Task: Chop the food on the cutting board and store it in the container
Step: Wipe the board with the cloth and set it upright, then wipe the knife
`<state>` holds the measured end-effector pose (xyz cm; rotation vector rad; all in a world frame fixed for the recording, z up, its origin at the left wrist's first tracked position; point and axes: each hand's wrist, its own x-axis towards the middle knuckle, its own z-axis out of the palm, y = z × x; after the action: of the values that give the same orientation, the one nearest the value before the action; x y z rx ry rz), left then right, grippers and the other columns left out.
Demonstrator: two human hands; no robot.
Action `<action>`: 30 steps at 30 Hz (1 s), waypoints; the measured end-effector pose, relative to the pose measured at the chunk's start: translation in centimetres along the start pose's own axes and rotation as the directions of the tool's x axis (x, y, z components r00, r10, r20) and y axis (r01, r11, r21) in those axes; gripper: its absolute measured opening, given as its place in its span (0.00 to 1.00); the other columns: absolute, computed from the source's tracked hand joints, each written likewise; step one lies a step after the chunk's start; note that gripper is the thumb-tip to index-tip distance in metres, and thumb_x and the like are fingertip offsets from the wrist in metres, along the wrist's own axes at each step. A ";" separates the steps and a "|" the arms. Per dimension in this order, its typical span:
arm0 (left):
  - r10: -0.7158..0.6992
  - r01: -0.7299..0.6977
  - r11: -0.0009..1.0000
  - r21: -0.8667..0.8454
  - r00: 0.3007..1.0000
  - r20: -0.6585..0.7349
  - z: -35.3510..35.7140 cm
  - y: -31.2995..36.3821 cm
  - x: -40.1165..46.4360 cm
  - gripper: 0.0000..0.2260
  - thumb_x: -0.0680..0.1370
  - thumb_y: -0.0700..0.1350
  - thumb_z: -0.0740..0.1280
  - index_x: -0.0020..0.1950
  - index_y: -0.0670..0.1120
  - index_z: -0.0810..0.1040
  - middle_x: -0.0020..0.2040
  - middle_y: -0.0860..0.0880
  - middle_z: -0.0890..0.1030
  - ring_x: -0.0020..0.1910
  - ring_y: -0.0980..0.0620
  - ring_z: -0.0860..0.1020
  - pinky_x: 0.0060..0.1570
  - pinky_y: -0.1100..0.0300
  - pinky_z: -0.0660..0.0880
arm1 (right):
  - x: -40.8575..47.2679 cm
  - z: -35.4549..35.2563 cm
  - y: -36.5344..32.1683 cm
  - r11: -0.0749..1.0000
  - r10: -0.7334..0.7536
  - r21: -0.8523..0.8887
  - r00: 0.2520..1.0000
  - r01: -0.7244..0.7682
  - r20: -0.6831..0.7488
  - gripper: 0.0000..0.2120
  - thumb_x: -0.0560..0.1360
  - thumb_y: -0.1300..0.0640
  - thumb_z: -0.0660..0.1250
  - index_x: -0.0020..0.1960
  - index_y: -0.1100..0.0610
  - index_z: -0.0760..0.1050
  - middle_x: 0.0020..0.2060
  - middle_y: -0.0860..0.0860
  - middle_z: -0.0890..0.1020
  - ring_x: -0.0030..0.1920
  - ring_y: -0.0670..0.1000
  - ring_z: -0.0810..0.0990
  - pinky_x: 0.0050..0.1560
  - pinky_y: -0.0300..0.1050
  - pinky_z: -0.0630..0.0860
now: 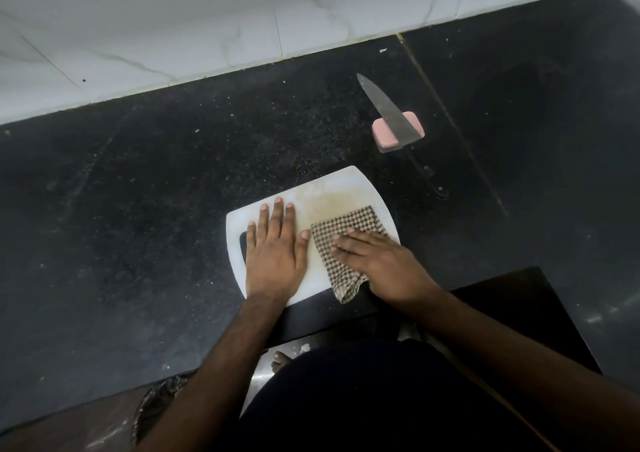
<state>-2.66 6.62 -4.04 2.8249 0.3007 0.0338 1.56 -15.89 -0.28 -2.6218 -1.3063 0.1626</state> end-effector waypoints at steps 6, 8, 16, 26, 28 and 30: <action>0.018 -0.025 0.982 -0.185 0.999 -0.040 -0.4 -0.4 -0.2 0.32 0.85 0.61 0.43 0.83 0.45 0.58 0.83 0.49 0.57 0.83 0.51 0.50 0.81 0.48 0.49 | 4.0 -0.8 -0.2 0.926 0.378 0.064 0.915 -0.372 -0.144 0.31 0.70 0.71 0.60 0.72 0.57 0.74 0.71 0.55 0.75 0.71 0.57 0.74 0.70 0.54 0.72; 0.021 -0.042 0.955 -0.295 0.997 -0.073 -0.7 -0.6 -0.2 0.32 0.85 0.61 0.44 0.82 0.43 0.59 0.82 0.46 0.60 0.82 0.50 0.54 0.81 0.47 0.53 | 5.4 -0.8 -1.4 0.966 0.252 0.097 0.955 -0.239 -0.158 0.30 0.70 0.70 0.57 0.70 0.55 0.76 0.70 0.53 0.76 0.71 0.58 0.74 0.70 0.55 0.72; -0.137 -0.013 0.748 -0.663 0.975 -0.174 -1.3 -1.1 -1.0 0.39 0.83 0.68 0.44 0.80 0.38 0.61 0.80 0.45 0.64 0.79 0.55 0.61 0.76 0.66 0.53 | 9.8 0.0 -0.2 0.977 0.211 0.029 0.976 -0.210 -0.052 0.34 0.72 0.64 0.46 0.72 0.54 0.75 0.73 0.52 0.74 0.74 0.57 0.69 0.74 0.55 0.66; -0.398 0.118 0.755 -0.645 0.864 -0.308 -2.0 -2.2 -1.5 0.19 0.87 0.48 0.53 0.75 0.41 0.69 0.69 0.51 0.73 0.67 0.70 0.68 0.66 0.74 0.62 | 14.6 -0.7 -4.7 0.993 -0.057 0.101 0.998 0.057 -0.002 0.28 0.78 0.67 0.54 0.73 0.50 0.73 0.74 0.49 0.72 0.76 0.56 0.66 0.73 0.54 0.67; -0.379 0.129 0.774 -0.620 0.878 -0.291 -1.9 -2.8 -1.5 0.17 0.86 0.40 0.55 0.75 0.41 0.69 0.70 0.48 0.74 0.66 0.69 0.69 0.67 0.72 0.63 | 15.0 0.2 -5.1 0.995 -0.069 0.073 0.994 0.062 0.087 0.26 0.81 0.64 0.60 0.76 0.46 0.69 0.77 0.45 0.67 0.78 0.54 0.61 0.75 0.54 0.63; -0.307 0.135 0.847 -0.515 0.914 -0.266 -1.4 -3.1 -1.4 0.22 0.80 0.34 0.57 0.74 0.42 0.69 0.70 0.46 0.76 0.67 0.56 0.73 0.70 0.60 0.68 | 14.9 0.5 -4.9 0.998 -0.058 0.034 0.993 0.055 0.102 0.26 0.82 0.62 0.58 0.76 0.44 0.68 0.77 0.43 0.65 0.79 0.54 0.60 0.76 0.53 0.61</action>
<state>-4.75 9.67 -3.58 2.2497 0.6064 0.4837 6.64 -1.11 0.26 -2.5786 -1.3972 0.3097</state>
